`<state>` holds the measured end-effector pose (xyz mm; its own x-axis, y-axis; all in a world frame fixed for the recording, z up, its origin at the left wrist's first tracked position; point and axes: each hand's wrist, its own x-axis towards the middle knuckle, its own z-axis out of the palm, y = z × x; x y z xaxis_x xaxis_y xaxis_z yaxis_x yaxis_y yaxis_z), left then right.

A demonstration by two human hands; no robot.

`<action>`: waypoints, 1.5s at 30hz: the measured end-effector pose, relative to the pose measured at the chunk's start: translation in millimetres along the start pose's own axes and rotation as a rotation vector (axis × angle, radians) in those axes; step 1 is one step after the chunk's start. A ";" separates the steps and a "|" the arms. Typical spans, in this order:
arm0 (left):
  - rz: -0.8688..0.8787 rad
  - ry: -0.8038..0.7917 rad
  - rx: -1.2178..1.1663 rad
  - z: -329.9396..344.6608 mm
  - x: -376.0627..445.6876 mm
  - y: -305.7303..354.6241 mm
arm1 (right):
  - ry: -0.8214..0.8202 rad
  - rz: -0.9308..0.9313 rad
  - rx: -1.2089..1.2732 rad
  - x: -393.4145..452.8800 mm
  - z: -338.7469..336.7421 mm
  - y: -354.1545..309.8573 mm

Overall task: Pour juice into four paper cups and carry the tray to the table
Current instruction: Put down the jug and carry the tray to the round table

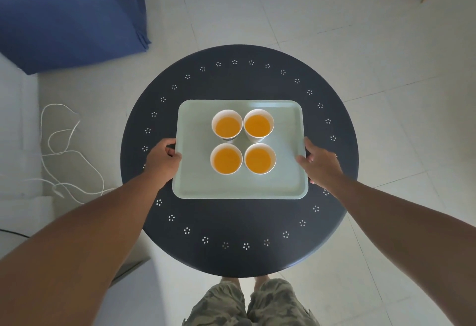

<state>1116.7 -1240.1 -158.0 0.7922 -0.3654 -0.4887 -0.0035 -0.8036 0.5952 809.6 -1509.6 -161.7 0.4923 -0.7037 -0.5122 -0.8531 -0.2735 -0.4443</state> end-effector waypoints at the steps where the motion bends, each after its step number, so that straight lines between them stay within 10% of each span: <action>1: 0.000 0.009 0.000 0.4 -1.7 0.3 | 0.000 0.008 -0.015 -0.8 0.6 0.3; 10: 0.163 0.135 0.227 16.5 -45.3 -7.6 | 0.197 0.008 -0.195 -32.1 10.3 2.1; 45: 0.236 -0.060 0.200 40.8 -86.8 10.2 | 0.071 -0.161 -0.175 -63.4 35.2 -33.1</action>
<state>1023.0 -1235.7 -135.5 0.7181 -0.5747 -0.3924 -0.3076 -0.7680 0.5618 812.7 -1432.9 -140.5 0.6162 -0.6843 -0.3898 -0.7846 -0.4908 -0.3788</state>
